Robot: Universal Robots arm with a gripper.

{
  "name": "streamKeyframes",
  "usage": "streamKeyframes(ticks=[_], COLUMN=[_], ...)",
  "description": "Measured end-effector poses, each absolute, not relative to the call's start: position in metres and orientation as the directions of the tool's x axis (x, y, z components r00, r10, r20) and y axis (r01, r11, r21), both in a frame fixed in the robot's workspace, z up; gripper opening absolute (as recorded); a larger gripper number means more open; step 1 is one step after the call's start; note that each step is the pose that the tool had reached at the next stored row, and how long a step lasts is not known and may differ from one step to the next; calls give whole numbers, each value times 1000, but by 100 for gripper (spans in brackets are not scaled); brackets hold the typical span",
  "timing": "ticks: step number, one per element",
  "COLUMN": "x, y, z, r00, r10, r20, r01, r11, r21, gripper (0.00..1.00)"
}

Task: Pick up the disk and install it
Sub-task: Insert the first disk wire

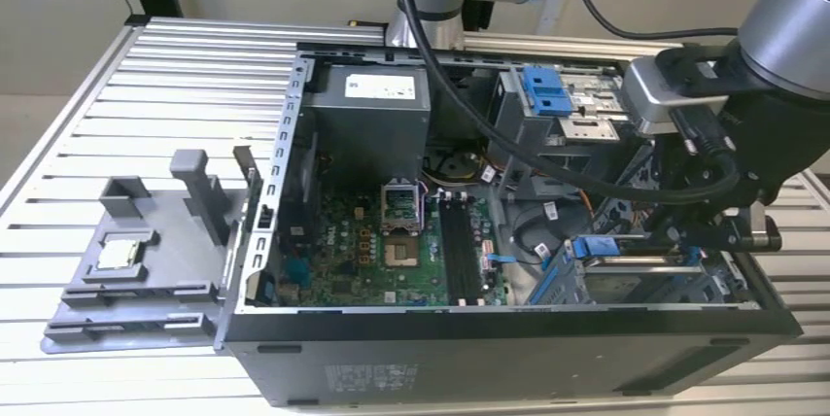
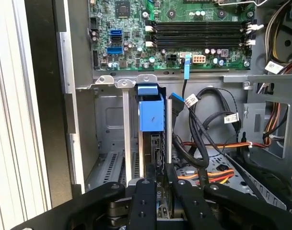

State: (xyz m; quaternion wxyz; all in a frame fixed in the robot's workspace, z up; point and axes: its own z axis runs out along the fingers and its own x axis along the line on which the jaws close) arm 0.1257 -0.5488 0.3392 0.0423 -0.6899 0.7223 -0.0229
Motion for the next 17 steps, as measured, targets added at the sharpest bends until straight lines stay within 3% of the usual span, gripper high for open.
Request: streamKeyframes(ticks=[17], x=[124], y=[-549], z=[337], r00=[-36], r10=[-999], r20=[-22], r01=[-995], r11=[38], r21=[-92], gripper=[0])
